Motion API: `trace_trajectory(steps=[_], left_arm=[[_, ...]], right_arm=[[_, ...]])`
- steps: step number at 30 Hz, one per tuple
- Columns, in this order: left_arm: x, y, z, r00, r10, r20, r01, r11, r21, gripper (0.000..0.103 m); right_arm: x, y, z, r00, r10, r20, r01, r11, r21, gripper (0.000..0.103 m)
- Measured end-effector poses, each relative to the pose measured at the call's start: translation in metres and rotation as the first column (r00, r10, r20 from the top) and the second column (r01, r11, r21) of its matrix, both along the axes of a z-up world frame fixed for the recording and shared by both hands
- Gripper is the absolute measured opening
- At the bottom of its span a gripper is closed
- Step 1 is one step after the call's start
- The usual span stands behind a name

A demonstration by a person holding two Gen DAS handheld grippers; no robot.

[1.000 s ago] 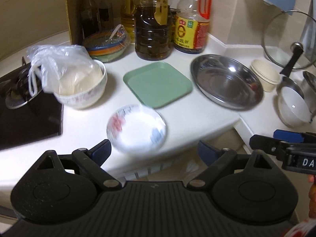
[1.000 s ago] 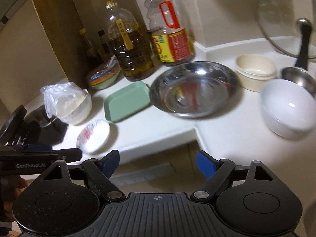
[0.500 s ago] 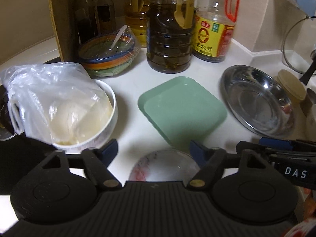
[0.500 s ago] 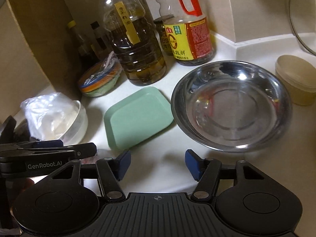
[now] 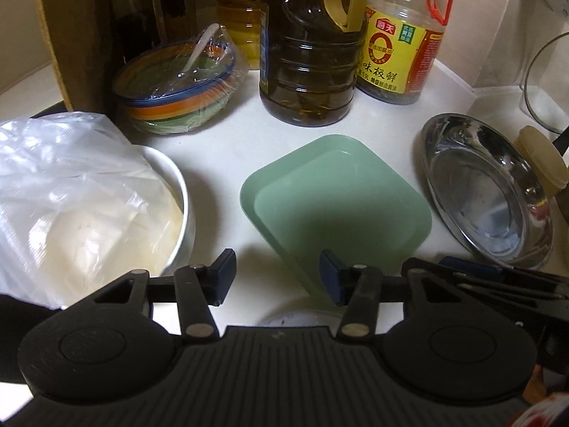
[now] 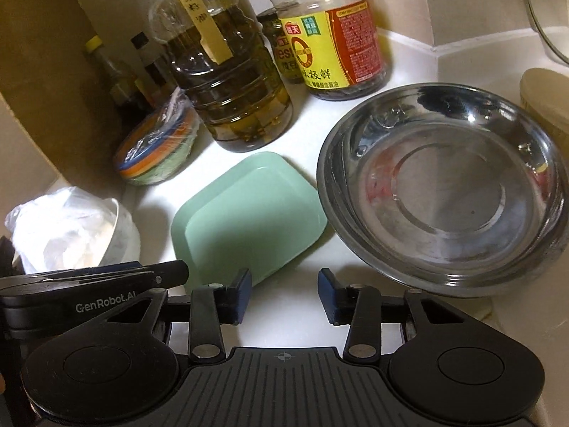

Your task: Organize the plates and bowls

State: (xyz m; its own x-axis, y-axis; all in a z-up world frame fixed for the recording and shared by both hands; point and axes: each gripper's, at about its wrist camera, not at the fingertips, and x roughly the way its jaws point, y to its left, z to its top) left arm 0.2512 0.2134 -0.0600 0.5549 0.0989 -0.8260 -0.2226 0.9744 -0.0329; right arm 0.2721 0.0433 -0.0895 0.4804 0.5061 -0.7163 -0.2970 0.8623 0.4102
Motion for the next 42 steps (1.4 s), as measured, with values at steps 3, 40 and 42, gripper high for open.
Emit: trace_trajectory(steps=[3, 40, 42], left_arm=[[0.007, 0.002, -0.004, 1.000, 0.006, -0.012, -0.006, 1.000, -0.002, 0.045], [0.019, 0.005, -0.003, 1.000, 0.016, 0.016, -0.017, 1.000, 0.012, 0.016], [0.018, 0.005, 0.000, 0.999, 0.020, 0.025, -0.020, 1.000, 0.014, 0.016]], right_arm=[[0.005, 0.004, -0.002, 1.000, -0.022, -0.004, 0.022, 1.000, 0.005, 0.042], [0.018, 0.031, 0.000, 0.993, -0.068, 0.099, 0.075, 0.995, -0.073, 0.016], [0.017, 0.031, 0.003, 0.992, -0.063, 0.108, 0.070, 0.995, -0.070, 0.016]])
